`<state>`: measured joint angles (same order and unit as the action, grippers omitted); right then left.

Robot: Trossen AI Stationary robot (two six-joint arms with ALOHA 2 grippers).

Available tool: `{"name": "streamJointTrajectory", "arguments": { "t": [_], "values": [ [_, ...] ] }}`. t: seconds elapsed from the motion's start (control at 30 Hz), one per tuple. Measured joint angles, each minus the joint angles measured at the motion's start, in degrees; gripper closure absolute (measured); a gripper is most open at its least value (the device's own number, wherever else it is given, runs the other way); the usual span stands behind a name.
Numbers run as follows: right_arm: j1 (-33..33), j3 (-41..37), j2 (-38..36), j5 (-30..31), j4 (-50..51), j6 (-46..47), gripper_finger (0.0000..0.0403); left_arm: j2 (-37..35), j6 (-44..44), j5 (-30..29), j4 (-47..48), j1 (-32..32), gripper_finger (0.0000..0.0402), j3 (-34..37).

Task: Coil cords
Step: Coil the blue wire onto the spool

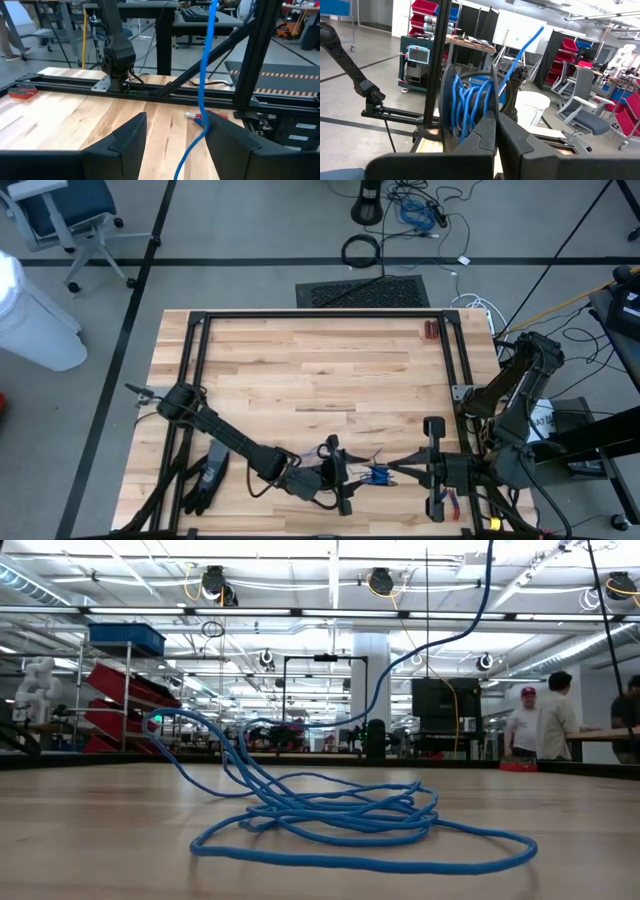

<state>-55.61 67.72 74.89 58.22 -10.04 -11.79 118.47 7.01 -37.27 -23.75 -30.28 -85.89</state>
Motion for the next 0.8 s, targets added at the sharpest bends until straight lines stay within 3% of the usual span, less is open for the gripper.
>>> {"name": "streamJointTrajectory", "arguments": {
  "t": [0.57,0.8],
  "values": [
    [0.0,0.0,0.0,0.0,0.0,-0.3,0.0403,0.0,-4.6,-0.7,0.2,-1.3,0.039,0.0],
    [0.0,0.0,0.0,0.3,0.3,-0.1,0.0403,-5.3,-1.0,-2.4,12.5,-2.5,0.0398,0.0]
  ]
}}
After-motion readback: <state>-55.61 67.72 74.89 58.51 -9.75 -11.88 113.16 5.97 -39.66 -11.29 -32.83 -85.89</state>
